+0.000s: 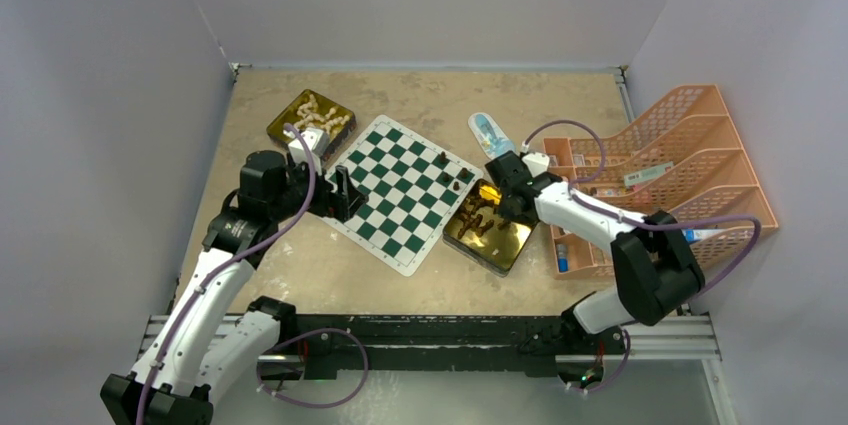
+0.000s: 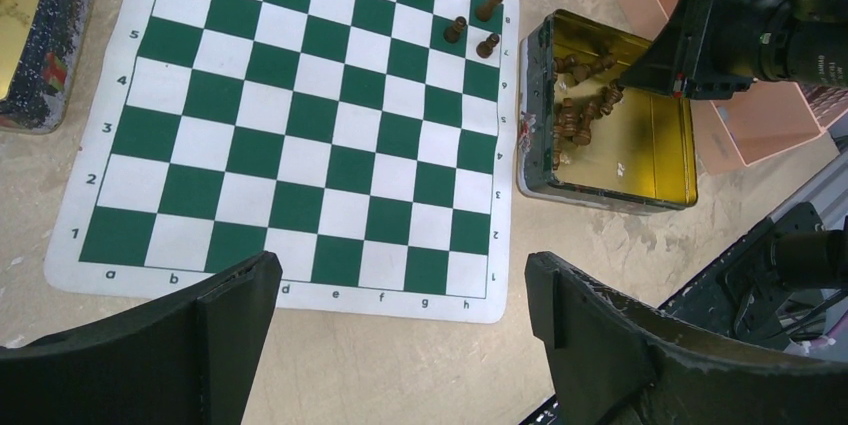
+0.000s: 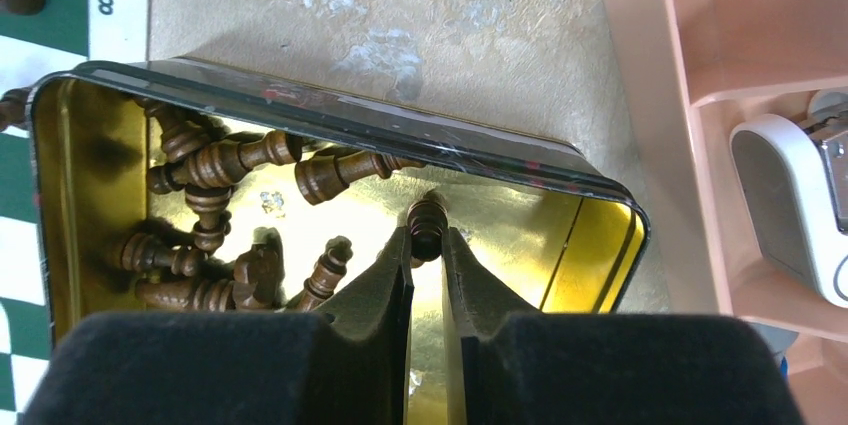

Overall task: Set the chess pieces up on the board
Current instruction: Pick up the chess piece from the storage box.

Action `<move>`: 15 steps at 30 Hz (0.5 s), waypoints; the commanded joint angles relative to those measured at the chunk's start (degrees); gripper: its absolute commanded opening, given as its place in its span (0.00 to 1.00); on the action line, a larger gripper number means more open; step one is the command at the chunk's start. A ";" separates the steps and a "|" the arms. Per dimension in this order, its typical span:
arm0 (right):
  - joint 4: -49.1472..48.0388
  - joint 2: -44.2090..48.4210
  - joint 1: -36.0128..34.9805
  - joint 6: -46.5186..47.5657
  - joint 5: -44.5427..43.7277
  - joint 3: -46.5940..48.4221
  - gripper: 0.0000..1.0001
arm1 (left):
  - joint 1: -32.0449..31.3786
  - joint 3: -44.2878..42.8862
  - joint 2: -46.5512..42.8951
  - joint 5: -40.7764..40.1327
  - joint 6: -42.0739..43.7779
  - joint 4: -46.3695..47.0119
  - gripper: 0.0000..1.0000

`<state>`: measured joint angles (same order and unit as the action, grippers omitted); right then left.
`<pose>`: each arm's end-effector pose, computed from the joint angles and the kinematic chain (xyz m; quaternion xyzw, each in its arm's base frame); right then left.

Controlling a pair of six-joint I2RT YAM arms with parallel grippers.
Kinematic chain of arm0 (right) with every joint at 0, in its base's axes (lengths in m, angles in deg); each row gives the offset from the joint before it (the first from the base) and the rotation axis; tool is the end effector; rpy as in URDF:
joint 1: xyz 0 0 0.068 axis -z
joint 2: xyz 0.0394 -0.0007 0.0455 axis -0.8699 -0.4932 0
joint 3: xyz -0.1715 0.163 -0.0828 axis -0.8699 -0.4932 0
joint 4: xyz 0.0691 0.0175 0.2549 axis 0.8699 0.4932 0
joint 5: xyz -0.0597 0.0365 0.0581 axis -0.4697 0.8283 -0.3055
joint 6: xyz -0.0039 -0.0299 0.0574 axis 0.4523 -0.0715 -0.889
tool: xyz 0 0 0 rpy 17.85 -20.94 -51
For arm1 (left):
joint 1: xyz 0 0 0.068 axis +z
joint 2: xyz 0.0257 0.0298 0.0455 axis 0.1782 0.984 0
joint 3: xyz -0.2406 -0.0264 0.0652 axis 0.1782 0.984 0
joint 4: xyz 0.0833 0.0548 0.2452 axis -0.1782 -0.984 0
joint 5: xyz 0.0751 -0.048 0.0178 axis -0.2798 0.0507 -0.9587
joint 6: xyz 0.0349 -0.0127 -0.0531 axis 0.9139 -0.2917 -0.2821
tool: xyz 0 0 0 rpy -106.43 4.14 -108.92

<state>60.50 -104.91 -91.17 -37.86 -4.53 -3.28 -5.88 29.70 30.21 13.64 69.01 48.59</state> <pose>0.2629 0.1308 0.1515 0.1911 0.9261 -0.0119 0.3250 0.1947 -0.0751 0.2904 0.1047 0.8410 -0.2834 0.4488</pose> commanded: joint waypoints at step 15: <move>-0.94 10.79 0.16 7.84 3.26 5.15 0.10 | -0.03 -3.91 2.16 9.37 -4.56 2.94 0.84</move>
<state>62.12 -96.67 -91.17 -34.25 -4.00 -0.72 -5.90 29.09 32.15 20.07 64.07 49.36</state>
